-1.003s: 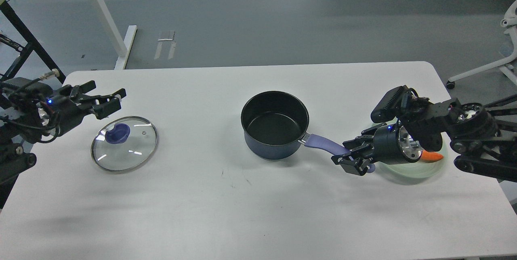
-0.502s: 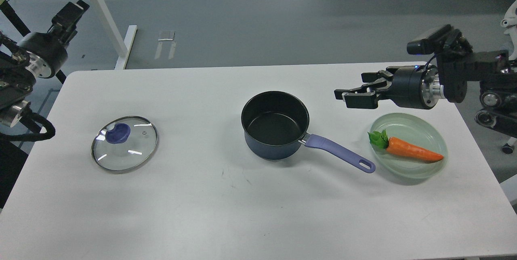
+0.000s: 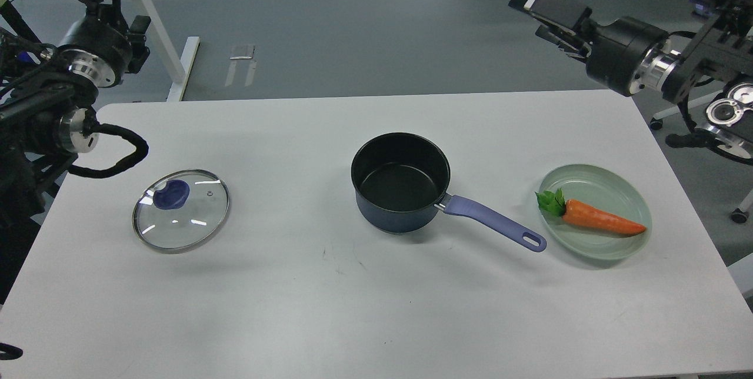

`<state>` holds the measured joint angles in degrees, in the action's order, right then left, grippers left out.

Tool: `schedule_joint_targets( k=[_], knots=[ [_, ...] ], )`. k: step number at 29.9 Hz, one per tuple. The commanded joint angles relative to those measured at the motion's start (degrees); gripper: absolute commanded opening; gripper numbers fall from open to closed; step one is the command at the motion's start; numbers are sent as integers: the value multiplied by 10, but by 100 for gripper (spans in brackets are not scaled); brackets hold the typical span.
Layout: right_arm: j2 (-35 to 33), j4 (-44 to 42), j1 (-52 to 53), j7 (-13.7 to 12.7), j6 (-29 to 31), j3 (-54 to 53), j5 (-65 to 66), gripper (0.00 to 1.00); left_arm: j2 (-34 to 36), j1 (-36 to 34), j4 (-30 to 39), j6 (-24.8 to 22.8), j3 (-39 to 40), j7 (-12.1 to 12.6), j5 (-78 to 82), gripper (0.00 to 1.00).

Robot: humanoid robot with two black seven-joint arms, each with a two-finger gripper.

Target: Open pot lid

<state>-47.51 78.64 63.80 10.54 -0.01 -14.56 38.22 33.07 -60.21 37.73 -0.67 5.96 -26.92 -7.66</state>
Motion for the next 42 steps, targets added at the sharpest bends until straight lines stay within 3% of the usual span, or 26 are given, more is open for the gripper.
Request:
schedule_joint_targets(
  k=[1,9,17,23,30,42],
  knots=[
    [17,-4,-10,1,-10,-2,-128,100,-32,1,-37,-28,30,10,-44,99],
    [95,-99,-60,2,-12,-58,-325,100,-53,32,-37,-67,94,13,-109,99],
    [236,-262,-154,2,-12,-273,-431,100,-78,47,-29,-67,121,12,-108,99],
    [298,-278,-213,0,-10,-418,-433,100,-78,83,-4,-75,137,11,-111,99],
    [301,-278,-256,-5,-4,-451,-448,100,-79,123,3,-93,174,8,-112,99],
    [304,-278,-251,0,3,-451,-447,100,-72,124,2,-80,176,6,-116,99]
  ],
)
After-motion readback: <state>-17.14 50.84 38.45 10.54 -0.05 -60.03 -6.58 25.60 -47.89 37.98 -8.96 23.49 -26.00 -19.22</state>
